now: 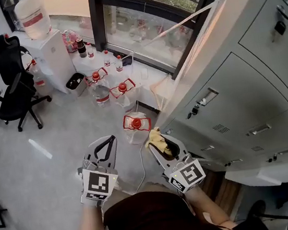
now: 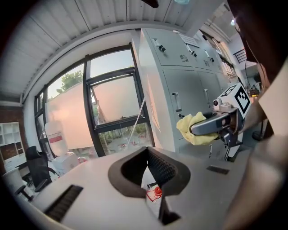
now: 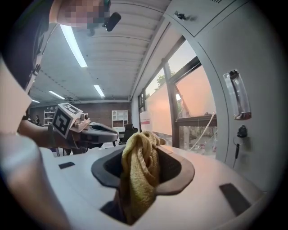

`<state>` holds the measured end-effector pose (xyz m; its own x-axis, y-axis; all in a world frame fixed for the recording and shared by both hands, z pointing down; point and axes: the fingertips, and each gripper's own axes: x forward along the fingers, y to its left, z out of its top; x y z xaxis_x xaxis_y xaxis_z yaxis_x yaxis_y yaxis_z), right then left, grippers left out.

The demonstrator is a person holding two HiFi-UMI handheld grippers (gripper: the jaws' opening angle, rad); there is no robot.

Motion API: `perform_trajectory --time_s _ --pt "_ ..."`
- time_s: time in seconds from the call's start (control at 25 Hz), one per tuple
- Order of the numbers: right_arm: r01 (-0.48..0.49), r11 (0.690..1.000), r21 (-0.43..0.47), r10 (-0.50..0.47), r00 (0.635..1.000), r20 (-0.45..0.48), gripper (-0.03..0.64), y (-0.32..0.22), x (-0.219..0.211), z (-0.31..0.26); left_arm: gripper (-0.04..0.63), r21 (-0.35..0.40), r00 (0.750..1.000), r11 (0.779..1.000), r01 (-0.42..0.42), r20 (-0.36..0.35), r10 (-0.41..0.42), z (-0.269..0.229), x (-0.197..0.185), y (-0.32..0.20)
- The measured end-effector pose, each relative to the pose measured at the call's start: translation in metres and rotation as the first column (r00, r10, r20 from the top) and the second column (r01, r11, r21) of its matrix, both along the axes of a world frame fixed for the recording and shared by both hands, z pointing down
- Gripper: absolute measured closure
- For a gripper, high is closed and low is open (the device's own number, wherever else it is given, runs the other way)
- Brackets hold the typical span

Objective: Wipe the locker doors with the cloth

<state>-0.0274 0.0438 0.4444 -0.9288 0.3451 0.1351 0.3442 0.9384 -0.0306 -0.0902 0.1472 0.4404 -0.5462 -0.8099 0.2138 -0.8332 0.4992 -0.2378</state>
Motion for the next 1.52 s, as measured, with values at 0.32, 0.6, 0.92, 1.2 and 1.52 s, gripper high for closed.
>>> perform_trajectory --time_s 0.32,0.6,0.92,1.2,1.52 --pt "-0.261 0.965 -0.006 0.262 0.965 0.007 0.453 0.012 -0.068 -0.009 0.586 0.02 0.967 0.967 -0.254 -0.012 0.254 -0.001 -0.076 -0.001" --pt "-0.503 0.864 0.008 0.503 0.863 0.046 0.453 -0.028 -0.058 -0.025 0.586 0.016 0.884 0.884 -0.466 -0.013 0.467 0.003 -0.086 -0.041" --pt "-0.727 0.686 0.003 0.724 0.683 0.094 0.453 -0.11 0.009 -0.046 0.586 0.03 0.723 0.723 -0.691 0.007 0.691 -0.007 -0.046 -0.128" --pt "-0.86 0.51 -0.024 0.848 0.499 0.18 0.453 -0.196 0.084 -0.086 0.586 0.024 0.635 0.635 -0.772 0.019 0.772 -0.022 -0.026 -0.202" --pt "-0.924 0.382 -0.029 0.875 0.352 0.331 0.453 -0.277 0.15 -0.148 0.586 -0.035 0.579 0.582 -0.812 0.061 0.813 -0.015 -0.018 -0.258"
